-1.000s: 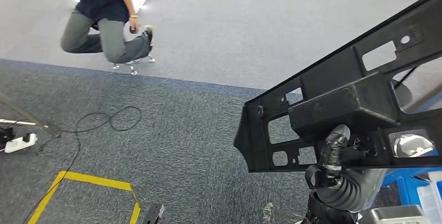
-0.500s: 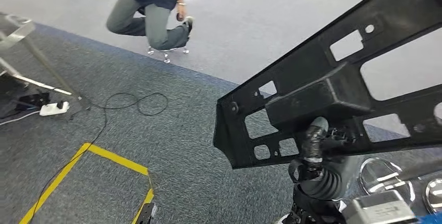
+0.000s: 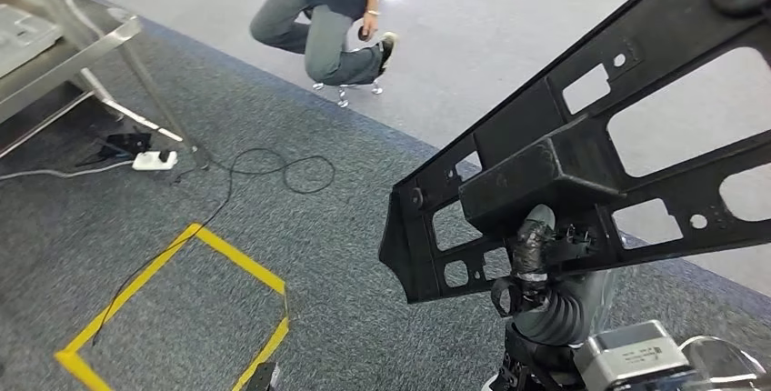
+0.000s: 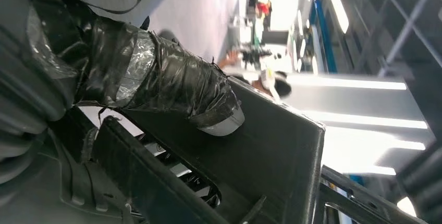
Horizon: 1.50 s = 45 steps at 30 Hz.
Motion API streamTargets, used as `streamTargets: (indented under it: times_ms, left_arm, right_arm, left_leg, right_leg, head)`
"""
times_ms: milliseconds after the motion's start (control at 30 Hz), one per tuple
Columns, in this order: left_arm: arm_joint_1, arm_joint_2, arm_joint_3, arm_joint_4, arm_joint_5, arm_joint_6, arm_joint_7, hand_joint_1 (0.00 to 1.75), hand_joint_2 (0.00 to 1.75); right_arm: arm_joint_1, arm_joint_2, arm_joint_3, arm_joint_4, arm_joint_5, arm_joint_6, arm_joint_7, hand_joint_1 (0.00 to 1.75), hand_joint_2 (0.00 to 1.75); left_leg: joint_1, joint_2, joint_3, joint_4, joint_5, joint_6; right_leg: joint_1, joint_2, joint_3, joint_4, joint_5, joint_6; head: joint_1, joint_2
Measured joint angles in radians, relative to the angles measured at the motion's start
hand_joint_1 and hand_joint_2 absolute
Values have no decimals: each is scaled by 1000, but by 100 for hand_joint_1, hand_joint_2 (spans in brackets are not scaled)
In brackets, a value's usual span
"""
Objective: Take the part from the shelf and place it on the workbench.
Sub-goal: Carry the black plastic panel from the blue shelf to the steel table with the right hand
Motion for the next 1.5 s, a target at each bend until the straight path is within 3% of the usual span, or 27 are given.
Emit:
streamTargets:
  times_ms: [33, 67, 100, 167, 233, 300, 333, 400, 467, 533, 567, 600, 633, 700, 767, 833, 900, 967, 1033, 1067, 1100, 1133, 1200, 1267, 1367, 1433, 1500]
  left_arm:
    - [-1, -1, 0, 0, -2, 0, -1, 0, 175]
    - [0, -1, 0, 0, -5, -1, -2, 0, 175]
    - [1, -1, 0, 0, -11, -2, -2, 0, 175]
    - [2, -2, 0, 0, -23, -6, -3, 0, 175]
    - [-1, -3, 0, 0, -29, -14, -6, 0, 175]
    - [-1, -5, 0, 0, -31, -22, -10, 0, 175]
    - [1, -7, 0, 0, -34, -25, -12, 0, 175]
    - [2, -9, 0, 0, -40, -28, -12, 0, 175]
    - [-3, -11, 0, 0, -45, -32, -5, 0, 175]
    - [-5, -14, 0, 0, -50, -34, 10, 0, 175]
    - [-4, -16, 0, 0, -52, -35, 18, 0, 175]
    - [-3, -17, 0, 0, -55, -36, 26, 0, 175]
    - [-2, -18, 0, 0, -57, -37, 33, 0, 175]
    - [-2, -18, 0, 0, -60, -38, 45, 0, 175]
    - [-4, -18, 0, 0, -61, -39, 49, 0, 175]
    - [-2, -17, 0, 0, -54, -41, 34, 0, 175]
    - [2, -17, 0, 0, -40, -47, 6, 0, 175]
    - [-2, -17, 0, 0, -28, -54, -16, 0, 175]
    - [-7, -17, 0, 0, -22, -56, -26, 0, 175]
    - [-8, -17, 0, 0, -18, -56, -28, 0, 175]
    - [-8, -17, 0, 0, -13, -55, -29, 0, 175]
    - [-7, -17, 0, 0, -9, -55, -31, 0, 175]
    - [-7, -17, 0, 0, -4, -58, -37, 0, 175]
    - [-8, -17, 0, 0, -4, -66, -42, 0, 175]
    - [-3, -17, 0, 0, -4, -74, -36, 0, 175]
    - [0, -18, 0, 0, -4, -71, -11, 0, 175]
    - [-2, -18, 0, 0, -4, -63, 18, 0, 175]
  right_arm:
    - [2, 0, 0, 0, 0, 0, 2, 175, 175]
    - [3, -1, 0, 0, 1, 0, 4, 175, 175]
    - [4, -1, 0, 0, 2, 0, 6, 175, 175]
    - [8, -2, 0, 0, 6, 0, 8, 175, 175]
    - [13, -3, -1, -1, 8, 0, 9, 175, 175]
    - [18, -5, -1, -3, 9, -2, 9, 175, 175]
    - [20, -6, -2, -4, 10, -3, 10, 175, 175]
    - [23, -8, -3, -8, 16, -4, 12, 175, 175]
    - [29, -11, -4, -11, 27, -5, 17, 175, 175]
    - [37, -15, -4, -11, 39, -5, 26, 175, 175]
    - [39, -17, -4, -11, 45, -5, 30, 175, 175]
    - [41, -18, -4, -11, 50, -5, 32, 175, 175]
    - [41, -18, -4, -12, 54, -5, 33, 175, 175]
    - [42, -18, -4, -15, 63, -5, 34, 175, 175]
    - [44, -18, -4, -18, 70, -5, 33, 175, 175]
    - [43, -18, -4, -19, 75, -5, 29, 175, 175]
    - [41, -16, -4, -20, 80, -5, 26, 175, 175]
    - [41, -14, -3, -21, 84, -5, 24, 175, 175]
    - [41, -14, -3, -23, 84, -5, 24, 175, 175]
    - [41, -14, -3, -23, 81, -5, 24, 175, 175]
    - [41, -14, -3, -23, 76, -5, 24, 175, 175]
    - [40, -14, -3, -23, 72, -5, 24, 175, 175]
    - [39, -14, -3, -23, 65, -5, 23, 175, 175]
    - [37, -14, -3, -23, 63, -5, 20, 175, 175]
    - [34, -13, -3, -23, 56, -4, 5, 175, 175]
    - [33, -12, -3, -23, 48, -4, -9, 175, 175]
    - [33, -11, -3, -23, 36, -5, -23, 175, 175]
  left_leg:
    - [3, 6, -24, 38, -6, -3]
    - [6, 9, -25, 34, 11, -4]
    - [9, 14, -6, -10, 43, -5]
    - [7, 47, 69, -154, 107, -3]
    - [-1, 71, 109, -233, 124, 8]
    - [-6, 56, 110, -239, 120, 22]
    - [-5, 46, 113, -243, 120, 28]
    - [-1, 27, 124, -253, 120, 41]
    - [-1, 7, 130, -256, 119, 50]
    - [-5, -18, 131, -254, 117, 56]
    - [-6, -33, 131, -252, 115, 57]
    - [-7, -49, 133, -250, 114, 57]
    - [-7, -65, 135, -247, 111, 56]
    - [-7, -92, 134, -240, 106, 50]
    - [-3, -115, 126, -238, 105, 40]
    - [1, -134, 120, -241, 108, 28]
    - [-2, -99, 107, -214, 93, 18]
    - [-3, -33, 58, -115, 46, 9]
    - [1, -2, -6, 2, 4, 2]
    - [3, 4, -21, 26, 3, 0]
    - [4, 8, -14, 10, 22, -1]
    - [5, 16, 13, -42, 54, -1]
    - [0, 55, 85, -180, 108, 6]
    - [-9, 78, 117, -244, 118, 17]
    - [-14, 49, 120, -252, 117, 32]
    - [-8, 30, 131, -262, 120, 43]
    - [-5, 12, 136, -265, 120, 52]
  right_leg:
    - [1, -14, 3, 0, -4, 0]
    - [0, -27, 6, 0, -7, 2]
    - [0, -40, 12, 0, -12, 4]
    - [1, -63, 25, 0, -22, 13]
    - [6, -81, 34, -2, -30, 25]
    - [8, -96, 42, -8, -34, 37]
    - [6, -95, 46, -9, -38, 43]
    - [3, -59, 33, 32, -67, 51]
    - [6, -9, -30, 152, -122, 49]
    - [10, 8, -105, 270, -153, 44]
    - [11, 11, -121, 282, -140, 42]
    - [12, 14, -119, 256, -108, 39]
    - [11, 23, -99, 195, -63, 35]
    - [8, 74, -47, 66, -4, 30]
    - [8, 107, -26, 17, 5, 27]
    - [9, 87, -21, 8, 9, 20]
    - [7, 60, -9, -3, 10, 8]
    - [8, 28, 2, -10, 7, -1]
    - [12, -5, 8, -10, 1, -6]
    - [13, -21, 10, -9, -2, -6]
    - [13, -35, 14, -9, -6, -5]
    - [13, -48, 18, -9, -9, -4]
    - [16, -70, 28, -8, -18, 3]
    - [19, -87, 33, -8, -25, 13]
    - [18, -103, 41, -10, -33, 28]
    - [14, -64, 30, 27, -60, 36]
    - [11, -12, -18, 125, -109, 38]
  head:
    - [0, 0]
    - [0, 0]
    - [0, 0]
    - [-1, 0]
    - [1, 0]
    - [4, 0]
    - [5, 0]
    - [9, 0]
    - [16, 0]
    - [19, 0]
    - [19, 0]
    - [19, 0]
    - [19, 0]
    - [18, 0]
    - [17, 0]
    - [17, 0]
    - [14, 0]
    - [10, 0]
    - [9, 0]
    - [8, 0]
    - [8, 0]
    - [8, 0]
    - [9, 0]
    - [10, 0]
    - [11, 0]
    - [15, 0]
    - [22, 0]
